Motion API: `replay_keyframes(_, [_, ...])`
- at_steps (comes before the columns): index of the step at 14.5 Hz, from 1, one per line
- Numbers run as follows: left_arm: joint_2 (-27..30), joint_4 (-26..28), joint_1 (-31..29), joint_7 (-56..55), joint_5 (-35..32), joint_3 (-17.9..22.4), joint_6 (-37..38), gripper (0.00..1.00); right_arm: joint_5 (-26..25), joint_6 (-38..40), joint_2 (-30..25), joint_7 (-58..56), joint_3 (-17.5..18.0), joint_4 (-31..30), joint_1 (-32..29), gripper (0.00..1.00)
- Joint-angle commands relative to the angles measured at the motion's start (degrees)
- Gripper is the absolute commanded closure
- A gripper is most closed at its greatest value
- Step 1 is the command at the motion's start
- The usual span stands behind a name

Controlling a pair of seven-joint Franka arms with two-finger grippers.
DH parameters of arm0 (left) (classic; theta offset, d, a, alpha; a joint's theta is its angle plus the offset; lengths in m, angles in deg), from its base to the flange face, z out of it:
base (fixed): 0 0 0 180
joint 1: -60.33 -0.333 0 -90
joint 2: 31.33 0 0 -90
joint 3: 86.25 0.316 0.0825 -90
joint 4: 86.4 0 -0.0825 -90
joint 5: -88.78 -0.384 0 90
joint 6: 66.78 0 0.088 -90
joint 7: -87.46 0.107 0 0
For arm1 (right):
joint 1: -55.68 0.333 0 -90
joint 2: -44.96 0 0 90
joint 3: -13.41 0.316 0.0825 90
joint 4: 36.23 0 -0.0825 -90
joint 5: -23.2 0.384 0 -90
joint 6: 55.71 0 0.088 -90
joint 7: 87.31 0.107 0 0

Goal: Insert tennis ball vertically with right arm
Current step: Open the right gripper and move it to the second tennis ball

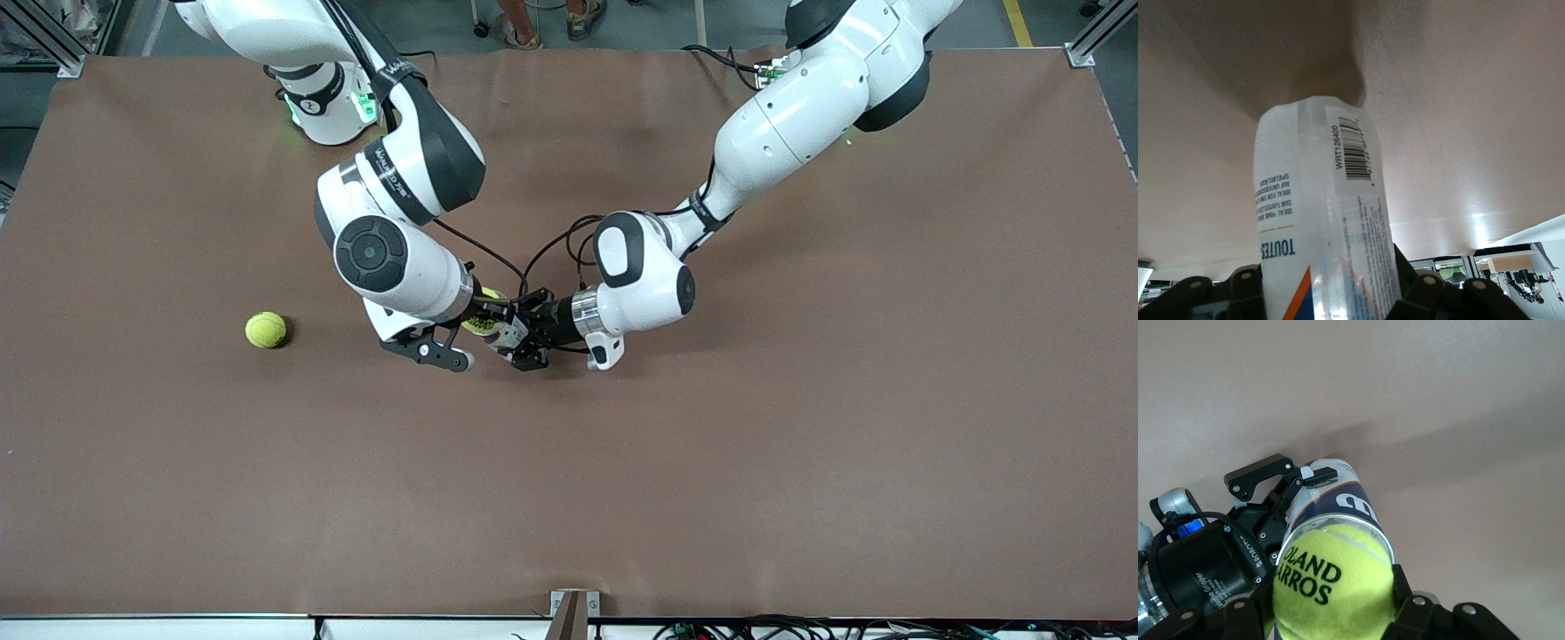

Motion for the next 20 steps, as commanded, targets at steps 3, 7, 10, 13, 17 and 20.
replay_keyframes(3, [-0.8, -1.4, 0.3, 2.0, 1.8, -0.4, -0.5, 0.37, 0.2, 0.2, 0.2, 1.0, -0.4, 1.1, 0.4, 0.0])
replay_keyframes(7, [-0.8, -1.4, 0.3, 2.0, 1.8, -0.3, -0.5, 0.37, 0.1, 0.8, -0.4, 0.5, -0.5, 1.3, -0.3, 0.0])
replay_keyframes(10, [-0.8, -1.4, 0.4, 2.0, 1.7, -0.3, -0.5, 0.35, -0.9, 4.9, -2.6, -2.8, -1.0, 1.0, -3.2, 0.0])
replay_keyframes(13, [-0.7, -1.4, 0.3, 2.0, 1.7, -0.3, -0.5, 0.32, -4.9, 10.7, -4.8, -10.9, -1.1, 0.2, -7.5, 0.0])
replay_keyframes(17, [-0.6, -1.4, 0.3, 2.0, 1.7, -0.3, -0.5, 0.29, -9.9, 11.6, -8.9, -22.9, -1.1, -6.3, -13.8, 0.0])
replay_keyframes(20, [-0.4, -1.4, 0.3, 1.9, 1.8, -0.3, -0.4, 0.29, -10.3, 8.3, -12.0, -34.5, -1.1, -14.7, -21.9, 0.0])
